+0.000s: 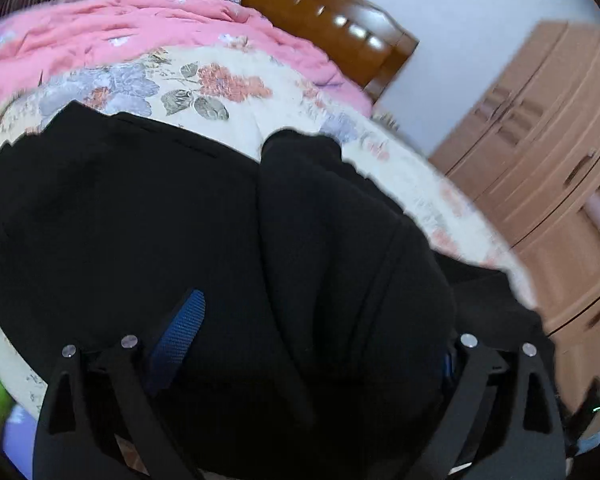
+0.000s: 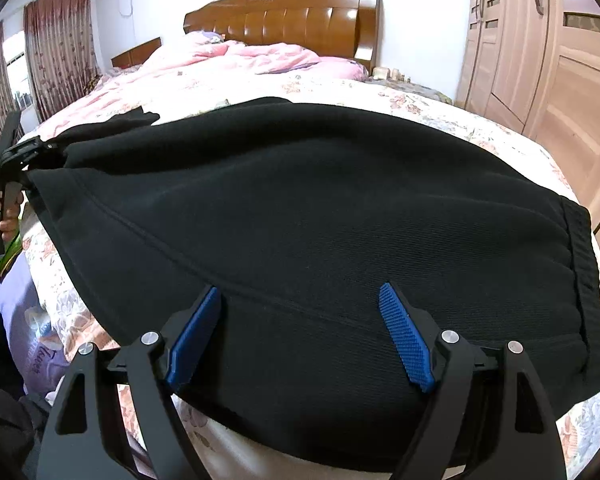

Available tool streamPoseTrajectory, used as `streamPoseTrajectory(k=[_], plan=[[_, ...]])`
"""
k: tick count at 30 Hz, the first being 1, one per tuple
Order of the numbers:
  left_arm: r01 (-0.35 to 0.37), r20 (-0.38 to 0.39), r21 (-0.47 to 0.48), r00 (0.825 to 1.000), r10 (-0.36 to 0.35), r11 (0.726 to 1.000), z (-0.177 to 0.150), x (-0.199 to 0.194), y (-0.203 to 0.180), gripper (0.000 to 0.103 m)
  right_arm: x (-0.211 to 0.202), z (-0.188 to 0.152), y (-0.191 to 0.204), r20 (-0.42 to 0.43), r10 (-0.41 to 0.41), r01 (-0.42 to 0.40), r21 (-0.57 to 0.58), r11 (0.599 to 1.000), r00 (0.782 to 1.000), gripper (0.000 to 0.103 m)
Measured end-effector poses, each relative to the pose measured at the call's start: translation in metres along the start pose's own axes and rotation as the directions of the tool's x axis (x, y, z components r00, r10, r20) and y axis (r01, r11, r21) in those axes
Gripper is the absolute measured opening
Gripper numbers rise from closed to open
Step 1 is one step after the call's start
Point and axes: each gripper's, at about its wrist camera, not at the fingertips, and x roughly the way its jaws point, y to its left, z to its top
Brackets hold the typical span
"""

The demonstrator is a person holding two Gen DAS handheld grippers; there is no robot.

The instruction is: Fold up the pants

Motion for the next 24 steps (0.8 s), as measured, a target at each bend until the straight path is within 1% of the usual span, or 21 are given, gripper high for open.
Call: streamPoseTrajectory(k=[1,3,4,5,6,7,9,11,12,13,14,15,16,17,18,19,20,21,22,23,24], plan=[[-0.036,0.008,0.016,0.999,0.036,0.999,0.003,-0.003,-0.006,0.094,0.0,0.001,0.0,-0.008,-0.001,0.001,0.002,1.0,1.0,0.078],[-0.09,0.037,0.09,0.996,0.087,0.992,0.011,-0.01,-0.025,0.094,-0.001,0.004,-0.001,-0.02,-0.003,0.004,0.01,1.0,1.0,0.078],[-0.142,0.054,0.163,0.989,0.135,0.976,0.018,-0.014,-0.043,0.094,-0.001,0.006,-0.001,-0.026,-0.007,0.008,0.015,1.0,1.0,0.078],[-0.192,0.067,0.236,0.981,0.181,0.953,0.023,-0.013,-0.059,0.095,-0.001,0.008,-0.002,-0.03,-0.013,0.013,0.018,1.0,0.999,0.078],[-0.236,0.08,0.311,0.972,0.222,0.921,0.027,-0.011,-0.076,0.096,0.0,0.01,-0.004,-0.033,-0.019,0.02,0.022,1.0,0.999,0.078],[-0.296,0.094,0.407,0.955,0.283,0.864,0.03,-0.001,-0.095,0.102,0.002,0.011,-0.005,-0.036,-0.018,0.019,0.031,0.999,0.999,0.078],[-0.357,0.074,0.561,0.92,0.385,0.747,0.033,0.028,-0.122,0.102,0.005,0.011,-0.008,-0.037,-0.009,0.011,0.051,0.999,0.999,0.08],[-0.388,0.073,0.715,0.868,0.491,0.582,0.031,0.069,-0.144,0.102,0.004,0.011,-0.008,-0.033,-0.012,0.013,0.052,0.999,0.999,0.08],[-0.403,0.085,0.752,0.844,0.529,0.522,0.03,0.083,-0.148,0.102,0.004,0.01,-0.006,-0.034,-0.015,0.017,0.046,0.999,0.999,0.08],[-0.413,0.108,0.796,0.816,0.568,0.442,0.029,0.1,-0.154,0.102,0.003,0.009,-0.006,-0.033,-0.018,0.02,0.038,0.999,0.999,0.08],[-0.405,0.117,0.826,0.803,0.585,0.391,0.027,0.111,-0.157,0.101,0.003,0.008,-0.006,-0.032,-0.018,0.02,0.034,0.999,0.999,0.08],[-0.39,0.112,0.849,0.792,0.601,0.357,0.026,0.121,-0.159,0.097,0.002,0.008,-0.006,-0.032,-0.018,0.019,0.032,0.999,0.999,0.08],[-0.369,0.099,0.872,0.776,0.623,0.32,0.024,0.131,-0.16,0.073,0.002,0.007,-0.006,-0.031,-0.016,0.017,0.031,0.999,0.999,0.08],[-0.33,0.064,0.89,0.774,0.63,0.315,0.022,0.137,-0.159,0.048,0.002,0.007,-0.006,-0.031,-0.015,0.016,0.032,0.999,0.999,0.08],[-0.281,0.006,0.889,0.798,0.603,0.363,0.024,0.138,-0.159,0.03,0.001,0.007,-0.006,-0.031,-0.014,0.015,0.033,0.999,0.999,0.08],[-0.276,-0.024,0.864,0.813,0.582,0.421,0.029,0.134,-0.158,0.016,0.001,0.007,-0.006,-0.031,-0.013,0.014,0.033,0.999,0.999,0.08],[-0.315,0.017,0.843,0.827,0.563,0.437,0.034,0.125,-0.157,0.013,0.001,0.008,-0.006,-0.03,-0.014,0.015,0.033,0.999,0.999,0.08],[-0.32,0.023,0.788,0.869,0.495,0.526,0.046,0.108,-0.152,0.011,0.0,0.008,-0.007,-0.029,-0.018,0.019,0.034,0.999,0.999,0.079],[-0.302,0.011,0.732,0.901,0.433,0.61,0.055,0.092,-0.147,0.009,-0.002,0.008,-0.007,-0.026,-0.024,0.025,0.036,0.999,0.999,0.079],[-0.264,0.016,0.622,0.945,0.326,0.737,0.073,0.063,-0.133,0.009,-0.005,0.011,-0.007,-0.021,-0.027,0.028,0.04,0.999,0.999,0.079],[-0.241,0.042,0.55,0.964,0.261,0.8,0.082,0.042,-0.121,0.009,-0.007,0.014,-0.007,-0.014,-0.023,0.024,0.04,0.999,1.0,0.079]])
